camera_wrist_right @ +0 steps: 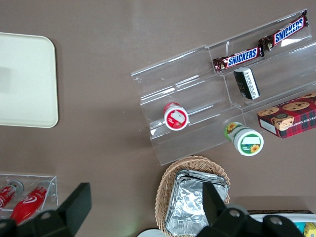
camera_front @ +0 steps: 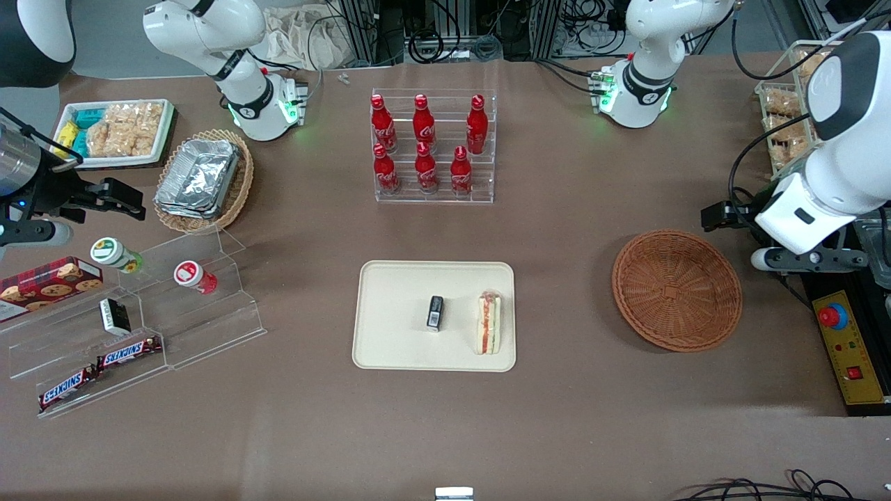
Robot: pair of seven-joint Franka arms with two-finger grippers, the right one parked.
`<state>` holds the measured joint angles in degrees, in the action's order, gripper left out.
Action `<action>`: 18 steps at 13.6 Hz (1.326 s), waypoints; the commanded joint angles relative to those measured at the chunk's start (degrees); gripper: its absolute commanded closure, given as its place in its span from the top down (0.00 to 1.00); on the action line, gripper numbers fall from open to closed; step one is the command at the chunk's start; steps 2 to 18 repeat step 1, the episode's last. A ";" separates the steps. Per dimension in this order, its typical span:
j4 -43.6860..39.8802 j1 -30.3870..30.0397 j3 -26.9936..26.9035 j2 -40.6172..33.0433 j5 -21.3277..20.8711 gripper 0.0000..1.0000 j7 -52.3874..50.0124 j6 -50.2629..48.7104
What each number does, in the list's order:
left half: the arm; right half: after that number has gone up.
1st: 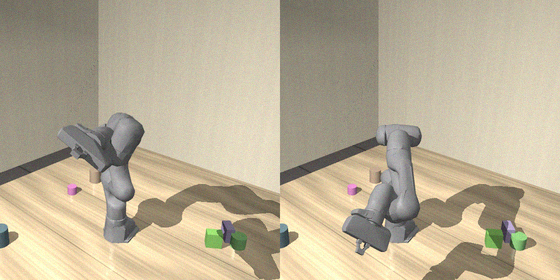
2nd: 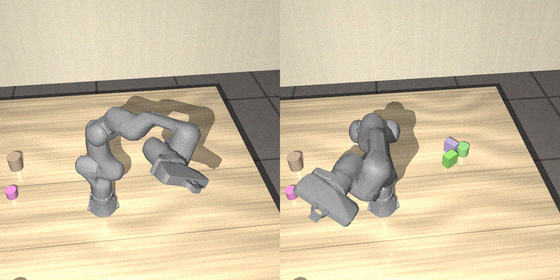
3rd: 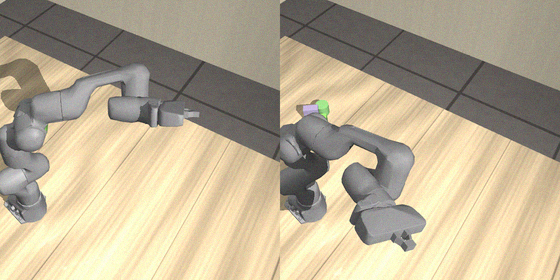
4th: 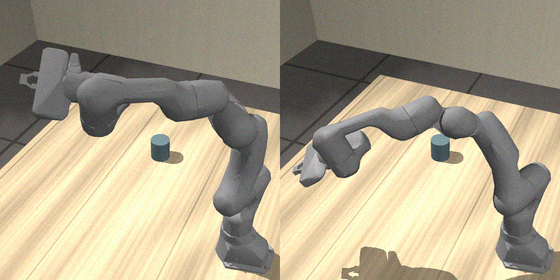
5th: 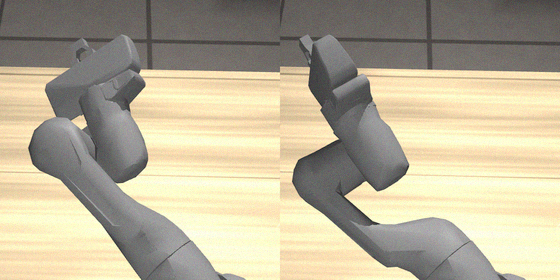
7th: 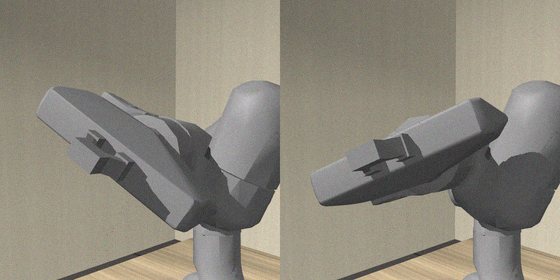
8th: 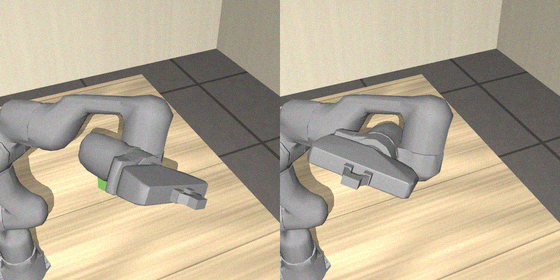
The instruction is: Place sandwich from basket to tray
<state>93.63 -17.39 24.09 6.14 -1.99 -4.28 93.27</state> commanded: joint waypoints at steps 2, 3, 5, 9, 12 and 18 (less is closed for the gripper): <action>0.50 -0.80 0.35 -0.78 0.41 1.00 1.47 -0.63; 0.50 -0.80 0.35 -0.78 0.41 1.00 1.47 -0.63; 0.50 -0.80 0.35 -0.78 0.41 1.00 1.47 -0.63; 0.50 -0.80 0.35 -0.78 0.41 1.00 1.47 -0.63; 0.50 -0.80 0.35 -0.78 0.41 1.00 1.47 -0.63; 0.50 -0.80 0.35 -0.78 0.41 1.00 1.47 -0.63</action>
